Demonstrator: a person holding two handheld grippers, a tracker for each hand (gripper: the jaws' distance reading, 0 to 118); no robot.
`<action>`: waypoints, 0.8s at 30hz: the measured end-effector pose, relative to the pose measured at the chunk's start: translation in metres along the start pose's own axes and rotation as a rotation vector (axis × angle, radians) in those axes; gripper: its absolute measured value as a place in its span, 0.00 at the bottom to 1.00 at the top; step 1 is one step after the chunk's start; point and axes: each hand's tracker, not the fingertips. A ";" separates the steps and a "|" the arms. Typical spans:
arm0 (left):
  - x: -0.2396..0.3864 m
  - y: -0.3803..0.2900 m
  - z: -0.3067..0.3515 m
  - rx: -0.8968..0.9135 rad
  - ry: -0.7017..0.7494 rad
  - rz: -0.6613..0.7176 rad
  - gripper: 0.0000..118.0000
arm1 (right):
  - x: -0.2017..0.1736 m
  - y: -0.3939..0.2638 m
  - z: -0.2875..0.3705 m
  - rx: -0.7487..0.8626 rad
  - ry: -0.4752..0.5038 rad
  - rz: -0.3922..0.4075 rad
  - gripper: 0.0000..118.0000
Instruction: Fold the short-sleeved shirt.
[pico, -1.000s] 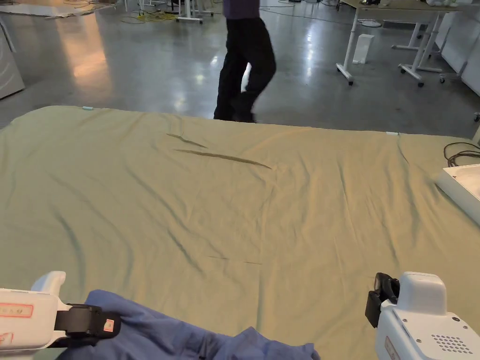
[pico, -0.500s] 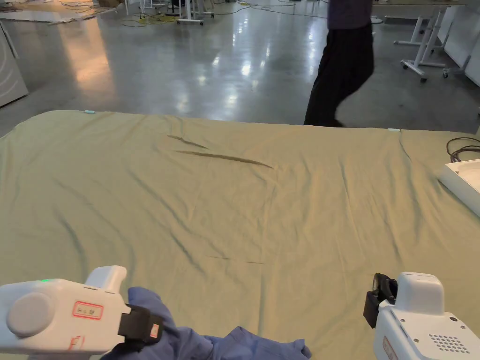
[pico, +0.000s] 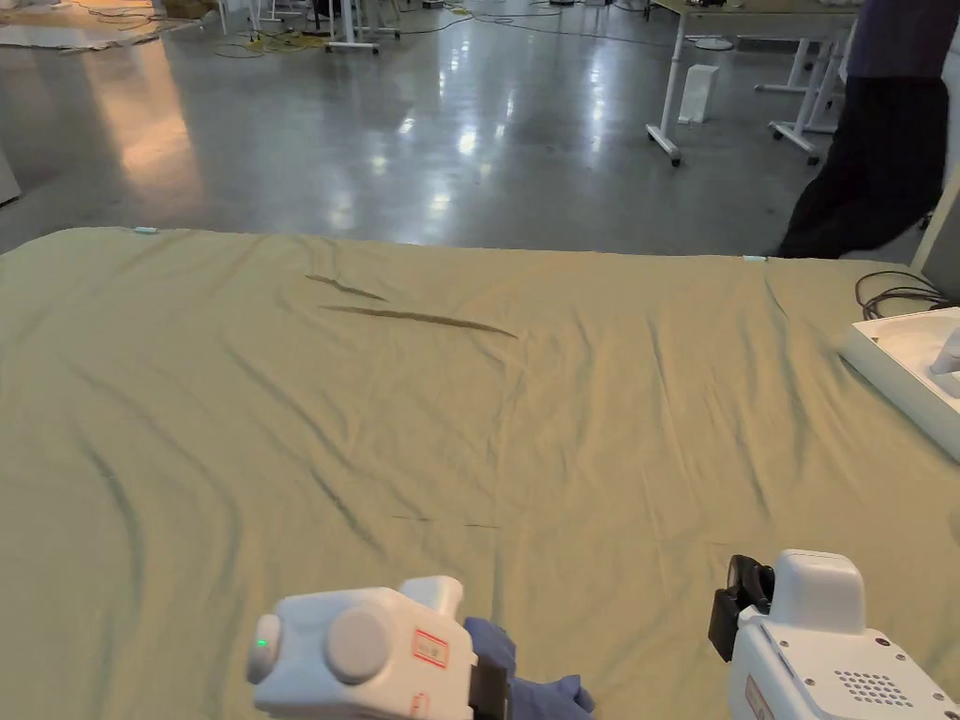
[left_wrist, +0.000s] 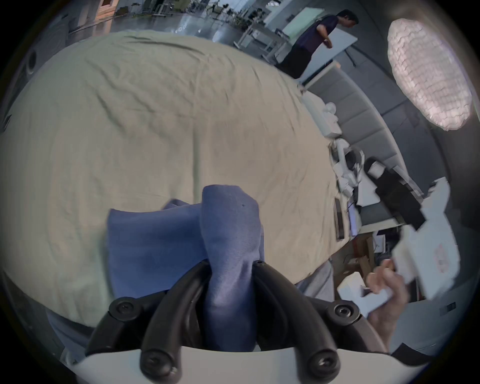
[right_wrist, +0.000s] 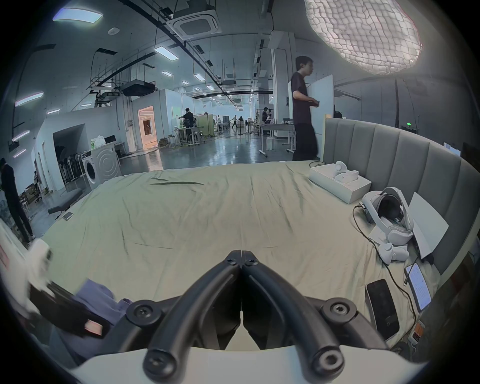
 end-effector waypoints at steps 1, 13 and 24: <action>0.002 -0.001 -0.011 -0.008 0.022 0.004 0.14 | 0.001 -0.001 0.000 -0.002 -0.003 -0.001 0.00; -0.005 -0.002 -0.029 -0.030 -0.066 0.086 0.42 | 0.009 -0.005 0.002 -0.021 -0.021 -0.013 0.00; -0.020 -0.007 0.008 0.120 -0.132 0.057 0.17 | 0.013 -0.001 0.003 -0.011 -0.021 -0.026 0.00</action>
